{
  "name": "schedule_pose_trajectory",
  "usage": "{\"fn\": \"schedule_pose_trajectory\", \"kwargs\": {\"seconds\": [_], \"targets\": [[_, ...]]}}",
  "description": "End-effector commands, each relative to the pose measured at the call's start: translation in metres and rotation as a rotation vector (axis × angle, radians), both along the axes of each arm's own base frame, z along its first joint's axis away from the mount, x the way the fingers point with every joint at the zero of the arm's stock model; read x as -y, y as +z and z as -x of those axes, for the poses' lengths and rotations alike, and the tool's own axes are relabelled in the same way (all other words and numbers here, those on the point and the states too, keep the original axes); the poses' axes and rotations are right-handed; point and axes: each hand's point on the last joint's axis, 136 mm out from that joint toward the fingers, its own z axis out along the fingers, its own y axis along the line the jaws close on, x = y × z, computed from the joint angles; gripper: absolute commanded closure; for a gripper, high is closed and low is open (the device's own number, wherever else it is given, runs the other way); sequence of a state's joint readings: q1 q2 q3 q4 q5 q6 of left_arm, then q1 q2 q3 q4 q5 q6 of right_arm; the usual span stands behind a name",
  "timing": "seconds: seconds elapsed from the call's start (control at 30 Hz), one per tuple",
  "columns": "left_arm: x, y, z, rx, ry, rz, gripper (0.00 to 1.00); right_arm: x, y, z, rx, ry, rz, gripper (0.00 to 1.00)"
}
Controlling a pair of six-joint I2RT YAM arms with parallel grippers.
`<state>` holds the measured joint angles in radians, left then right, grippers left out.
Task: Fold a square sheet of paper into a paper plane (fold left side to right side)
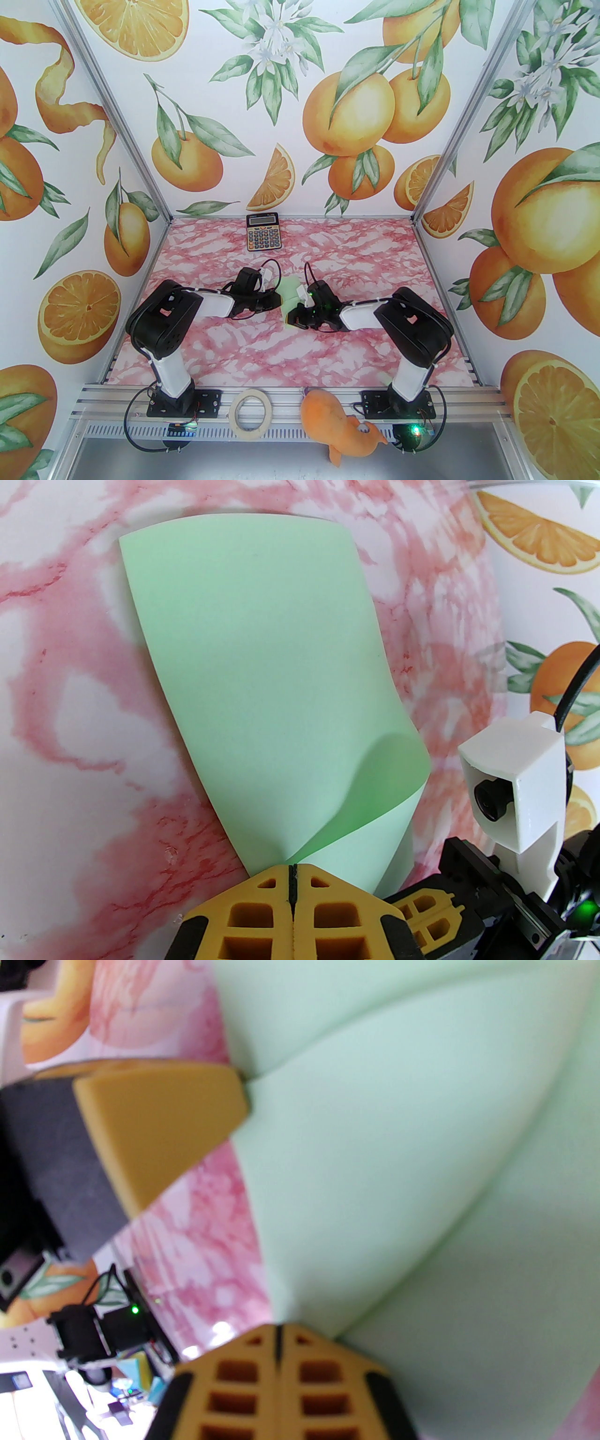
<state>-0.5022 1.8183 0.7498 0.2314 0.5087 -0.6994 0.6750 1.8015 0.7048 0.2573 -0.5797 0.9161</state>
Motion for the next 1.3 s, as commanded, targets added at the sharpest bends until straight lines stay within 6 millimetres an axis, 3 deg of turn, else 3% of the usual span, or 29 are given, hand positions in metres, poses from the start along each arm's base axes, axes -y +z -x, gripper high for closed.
{"fn": "schedule_pose_trajectory", "kwargs": {"seconds": [0.0,0.3,1.27], "targets": [[0.001,0.003,-0.008,0.021,-0.007,0.004,1.0,0.002,-0.01,0.002,-0.004,0.005,0.04,1.0],[0.002,0.002,-0.008,0.02,-0.009,0.004,1.0,0.006,-0.018,0.004,-0.021,0.013,0.098,1.0],[0.001,-0.003,-0.007,0.008,-0.004,0.002,1.0,-0.006,-0.004,0.025,0.022,0.095,0.148,1.0]]}}
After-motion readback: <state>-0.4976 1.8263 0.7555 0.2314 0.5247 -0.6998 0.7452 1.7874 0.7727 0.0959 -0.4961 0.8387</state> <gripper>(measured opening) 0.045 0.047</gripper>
